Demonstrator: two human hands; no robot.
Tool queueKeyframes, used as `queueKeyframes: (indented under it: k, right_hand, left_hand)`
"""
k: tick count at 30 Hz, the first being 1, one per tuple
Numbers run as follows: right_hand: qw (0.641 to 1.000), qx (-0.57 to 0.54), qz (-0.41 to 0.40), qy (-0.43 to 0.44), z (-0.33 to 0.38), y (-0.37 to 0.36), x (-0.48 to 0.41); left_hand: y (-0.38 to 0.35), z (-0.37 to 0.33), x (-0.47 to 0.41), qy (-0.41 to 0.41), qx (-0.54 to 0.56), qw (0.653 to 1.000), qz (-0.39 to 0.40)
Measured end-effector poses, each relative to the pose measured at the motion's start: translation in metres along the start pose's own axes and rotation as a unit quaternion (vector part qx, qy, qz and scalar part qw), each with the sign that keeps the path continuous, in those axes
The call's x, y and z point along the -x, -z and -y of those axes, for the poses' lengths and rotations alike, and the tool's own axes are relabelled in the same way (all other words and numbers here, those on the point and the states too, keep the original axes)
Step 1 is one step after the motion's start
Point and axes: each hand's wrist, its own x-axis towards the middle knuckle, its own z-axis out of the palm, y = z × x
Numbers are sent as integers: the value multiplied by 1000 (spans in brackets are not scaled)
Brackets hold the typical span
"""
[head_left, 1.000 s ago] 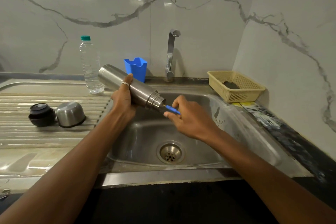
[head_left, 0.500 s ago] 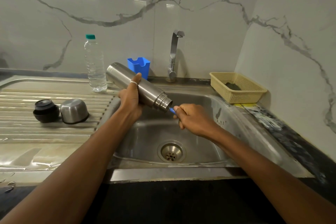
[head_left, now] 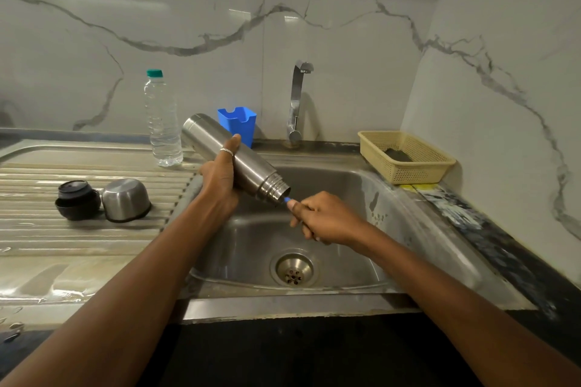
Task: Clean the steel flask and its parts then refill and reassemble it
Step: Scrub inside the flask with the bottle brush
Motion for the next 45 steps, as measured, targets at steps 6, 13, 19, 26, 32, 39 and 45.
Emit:
queueKeyframes:
  k: [6, 13, 19, 26, 32, 39, 45]
  right_hand:
    - [983, 133, -111, 62, -1, 0, -4]
    - [902, 324, -217, 186, 6, -1, 4]
    - [988, 100, -107, 46, 5, 5, 6]
    - [892, 350, -223, 180, 1, -3, 6]
    - [998, 2, -23, -50, 9, -1, 10]
    - [952, 219, -171, 127, 3, -1, 8]
    - [962, 213, -156, 67, 5, 1, 3]
  left_hand:
    - [-1, 1, -1, -4, 2, 1000, -11]
    - [7, -2, -9, 26, 30, 999, -10]
    - [2, 3, -9, 21, 3, 1000, -8]
    - [6, 2, -11, 28, 18, 999, -4]
    - [2, 6, -12, 8, -28, 1000, 1]
    - [3, 6, -14, 7, -11, 1000, -10]
    - [5, 6, -17, 7, -2, 1000, 1]
